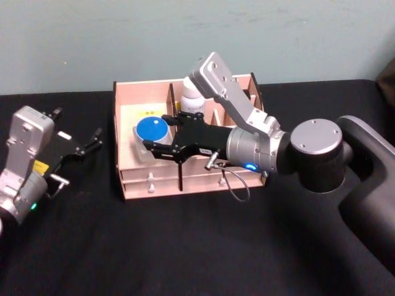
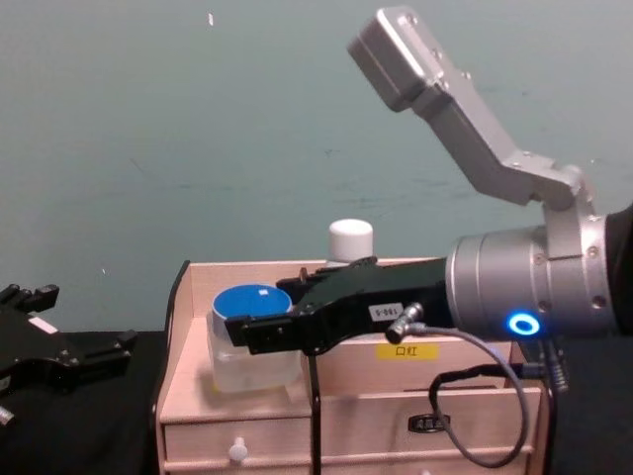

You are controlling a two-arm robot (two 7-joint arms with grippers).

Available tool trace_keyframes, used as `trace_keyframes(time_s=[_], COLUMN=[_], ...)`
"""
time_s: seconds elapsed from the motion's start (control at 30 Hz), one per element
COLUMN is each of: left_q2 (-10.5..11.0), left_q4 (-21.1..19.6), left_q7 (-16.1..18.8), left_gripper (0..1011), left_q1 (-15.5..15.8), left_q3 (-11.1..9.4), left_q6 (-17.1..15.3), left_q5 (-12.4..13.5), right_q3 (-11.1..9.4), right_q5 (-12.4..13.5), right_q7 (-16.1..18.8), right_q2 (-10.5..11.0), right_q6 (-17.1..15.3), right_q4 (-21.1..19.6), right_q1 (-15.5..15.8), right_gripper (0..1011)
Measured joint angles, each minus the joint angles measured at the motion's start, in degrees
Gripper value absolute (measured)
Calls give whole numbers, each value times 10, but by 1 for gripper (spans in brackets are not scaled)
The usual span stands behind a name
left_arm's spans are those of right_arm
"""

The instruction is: Pick up the facial cleanser and watermelon frost from the table and place them into the tiered storage box.

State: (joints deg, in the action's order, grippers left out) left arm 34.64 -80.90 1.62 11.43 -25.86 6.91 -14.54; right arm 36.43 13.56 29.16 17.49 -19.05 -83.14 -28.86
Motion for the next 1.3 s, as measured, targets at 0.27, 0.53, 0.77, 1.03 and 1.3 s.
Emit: trace_keyframes(time_s=[0.27, 0.53, 0.77, 1.03, 1.3], left_q2=[0, 0, 0, 0, 0], left_q4=[0, 0, 0, 0, 0], left_q7=[0, 0, 0, 0, 0], left_gripper=[1010, 1010, 1010, 1010, 1010], left_q1=[0, 0, 0, 0, 0], left_q3=[0, 0, 0, 0, 0], left_q6=[0, 0, 0, 0, 0], left_q5=[0, 0, 0, 0, 0], right_q3=[3, 1, -2, -3, -7], right_q5=[-6, -10, -13, -12, -7], right_q7=[-1, -2, -2, 1, 2], right_q2=[-21, -35, -45, -51, -53], right_q6=[12, 24, 35, 38, 36], right_q4=[49, 82, 107, 119, 122], right_q1=[-25, -41, -51, -55, -53], right_gripper=[696, 697, 696, 697, 697])
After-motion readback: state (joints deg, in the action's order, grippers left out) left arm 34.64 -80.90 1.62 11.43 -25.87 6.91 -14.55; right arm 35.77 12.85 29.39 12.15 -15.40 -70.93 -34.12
